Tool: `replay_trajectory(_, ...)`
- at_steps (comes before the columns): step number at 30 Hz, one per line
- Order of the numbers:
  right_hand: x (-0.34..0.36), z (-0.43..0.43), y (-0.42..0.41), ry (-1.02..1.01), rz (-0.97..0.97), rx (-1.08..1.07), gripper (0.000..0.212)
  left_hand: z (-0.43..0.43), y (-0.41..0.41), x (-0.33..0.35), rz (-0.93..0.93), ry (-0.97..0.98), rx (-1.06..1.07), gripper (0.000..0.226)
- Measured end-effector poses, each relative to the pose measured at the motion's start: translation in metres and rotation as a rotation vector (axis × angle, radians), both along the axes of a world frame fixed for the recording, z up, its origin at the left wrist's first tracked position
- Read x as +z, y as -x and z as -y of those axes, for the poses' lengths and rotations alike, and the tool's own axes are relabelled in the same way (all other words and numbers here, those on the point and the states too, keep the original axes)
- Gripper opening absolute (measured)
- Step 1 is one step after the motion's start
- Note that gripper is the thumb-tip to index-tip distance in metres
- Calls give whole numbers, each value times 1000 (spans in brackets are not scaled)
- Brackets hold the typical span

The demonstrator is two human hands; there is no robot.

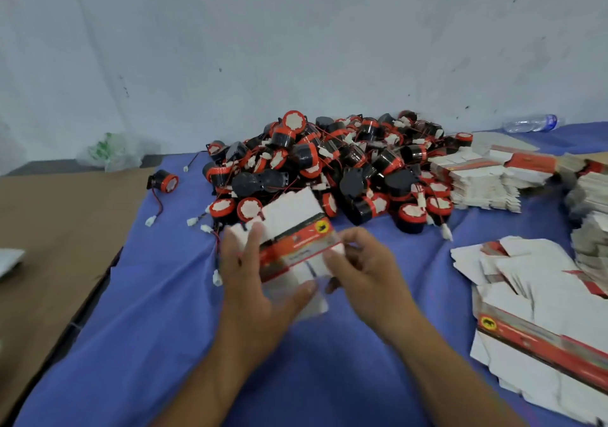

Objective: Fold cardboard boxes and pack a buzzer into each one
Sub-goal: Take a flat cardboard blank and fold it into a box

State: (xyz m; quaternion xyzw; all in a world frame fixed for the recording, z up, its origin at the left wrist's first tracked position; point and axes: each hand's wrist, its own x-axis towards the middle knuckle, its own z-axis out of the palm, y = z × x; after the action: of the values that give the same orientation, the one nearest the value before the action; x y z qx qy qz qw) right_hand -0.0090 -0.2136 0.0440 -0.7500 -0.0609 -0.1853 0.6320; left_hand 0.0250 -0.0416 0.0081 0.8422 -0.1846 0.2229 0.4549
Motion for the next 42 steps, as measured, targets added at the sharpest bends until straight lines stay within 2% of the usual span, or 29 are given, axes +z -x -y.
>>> replay_trajectory(3,-5,-6,2,189,89,96,28,1,-2,-2,142,-136,111,106)
replay_trajectory(6,1,-3,7,274,120,172,33,3,0,2,206,-125,74,105)
replay_trajectory(9,4,-1,9,364,197,204,35,3,4,7,122,-32,20,101)
replay_trajectory(12,2,-9,12,465,237,223,42,4,10,13,-12,99,-136,95)
replay_trajectory(14,-1,-15,12,479,249,203,42,2,12,17,-41,162,-228,93)
replay_trajectory(17,-3,-19,10,528,307,104,33,-3,11,19,-31,189,-256,88)
replay_trajectory(19,-5,-18,9,475,300,109,24,-4,11,21,-68,218,-247,75)
replay_trajectory(20,-6,-17,9,396,237,129,24,-4,10,22,-102,243,-248,71)
replay_trajectory(22,-7,-14,8,201,58,149,31,-4,7,21,-196,327,-264,66)
replay_trajectory(24,-8,-8,6,92,-37,161,35,-4,5,20,-287,428,-291,59)
replay_trajectory(27,-11,-3,4,-34,-106,335,50,1,8,19,-393,604,-342,77)
replay_trajectory(30,-15,1,6,72,-199,483,68,5,14,26,-433,810,-415,83)
replay_trajectory(32,-15,1,9,92,-241,566,70,3,17,30,-424,825,-451,70)
replay_trajectory(34,-16,6,11,-43,-239,656,87,1,19,33,-432,808,-500,61)
replay_trajectory(37,-11,10,13,-247,-248,754,101,-1,18,36,-464,820,-522,64)
replay_trajectory(40,-8,10,12,-418,-272,790,97,-6,15,36,-436,796,-545,40)
replay_trajectory(42,-5,8,9,-435,-274,734,86,-6,14,35,-432,780,-547,36)
